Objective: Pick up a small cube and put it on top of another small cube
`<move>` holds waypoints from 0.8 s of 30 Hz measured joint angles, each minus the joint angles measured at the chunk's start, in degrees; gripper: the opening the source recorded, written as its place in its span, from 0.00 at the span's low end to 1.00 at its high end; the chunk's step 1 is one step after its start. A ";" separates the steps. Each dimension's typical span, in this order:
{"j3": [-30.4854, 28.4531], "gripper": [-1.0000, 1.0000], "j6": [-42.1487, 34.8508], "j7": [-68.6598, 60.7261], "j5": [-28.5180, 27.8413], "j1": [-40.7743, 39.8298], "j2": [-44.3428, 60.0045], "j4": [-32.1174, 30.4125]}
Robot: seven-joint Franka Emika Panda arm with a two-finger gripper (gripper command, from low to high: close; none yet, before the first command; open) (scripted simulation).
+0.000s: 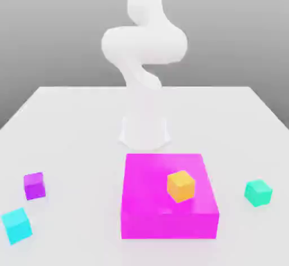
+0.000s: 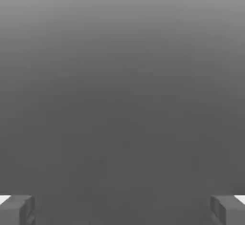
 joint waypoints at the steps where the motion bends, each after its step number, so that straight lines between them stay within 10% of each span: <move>1: 0.06 0.50 1.20 -2.70 0.07 1.80 2.26 -0.86; 24: 8.51 0.50 27.29 -53.05 -4.85 30.77 50.34 -17.91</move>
